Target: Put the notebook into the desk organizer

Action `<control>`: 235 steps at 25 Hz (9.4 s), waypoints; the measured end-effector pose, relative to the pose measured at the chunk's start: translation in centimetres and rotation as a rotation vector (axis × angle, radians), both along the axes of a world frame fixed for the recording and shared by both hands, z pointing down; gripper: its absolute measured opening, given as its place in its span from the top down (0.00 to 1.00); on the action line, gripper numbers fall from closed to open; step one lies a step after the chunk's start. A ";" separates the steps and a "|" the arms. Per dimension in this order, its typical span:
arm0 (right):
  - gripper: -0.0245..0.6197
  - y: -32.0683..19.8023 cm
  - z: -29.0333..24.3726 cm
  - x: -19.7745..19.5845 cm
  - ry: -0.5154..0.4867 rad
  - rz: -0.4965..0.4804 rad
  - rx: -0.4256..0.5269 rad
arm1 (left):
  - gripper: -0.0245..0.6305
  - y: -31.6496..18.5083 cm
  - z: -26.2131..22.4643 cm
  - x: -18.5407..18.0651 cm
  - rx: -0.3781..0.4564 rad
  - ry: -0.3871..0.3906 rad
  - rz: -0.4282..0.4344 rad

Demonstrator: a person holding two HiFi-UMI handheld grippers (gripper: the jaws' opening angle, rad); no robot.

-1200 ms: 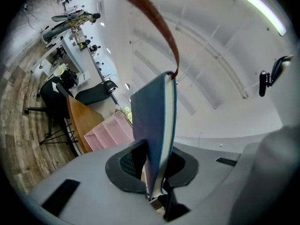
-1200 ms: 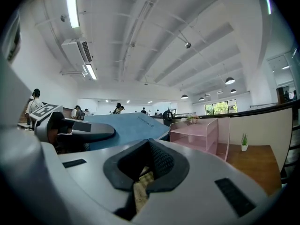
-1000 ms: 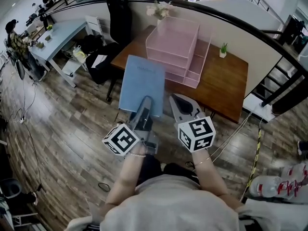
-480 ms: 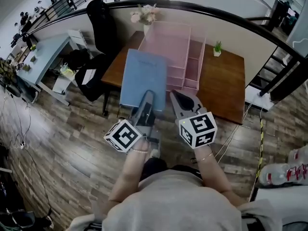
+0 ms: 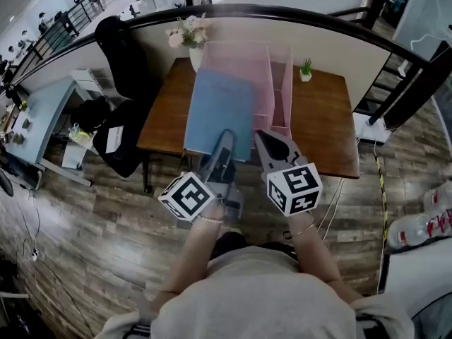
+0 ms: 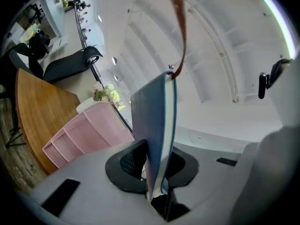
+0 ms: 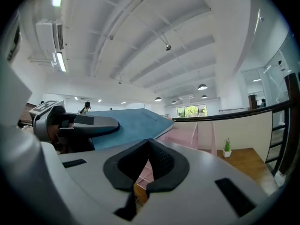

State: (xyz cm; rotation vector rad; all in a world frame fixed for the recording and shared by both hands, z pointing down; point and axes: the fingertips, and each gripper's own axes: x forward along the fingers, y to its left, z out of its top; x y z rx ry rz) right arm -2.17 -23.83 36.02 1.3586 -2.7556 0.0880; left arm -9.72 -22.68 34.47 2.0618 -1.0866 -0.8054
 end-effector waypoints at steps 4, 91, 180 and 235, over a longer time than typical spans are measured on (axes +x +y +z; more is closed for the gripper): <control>0.95 -1.1 0.3 0.0 0.000 0.067 -0.005 | 0.86 -1.8 0.7 -0.5 -0.018 0.010 0.051; 0.95 -3.8 4.2 2.1 0.015 0.103 -0.118 | 0.76 -4.9 8.2 1.3 -0.192 0.081 0.115; 0.95 -7.1 3.2 1.1 0.023 0.027 -0.071 | 0.87 -10.4 8.4 2.1 -0.231 0.105 0.072; 0.95 -4.3 4.2 -0.7 0.059 -0.071 -0.079 | 0.95 -5.3 6.6 3.9 0.089 -0.836 0.200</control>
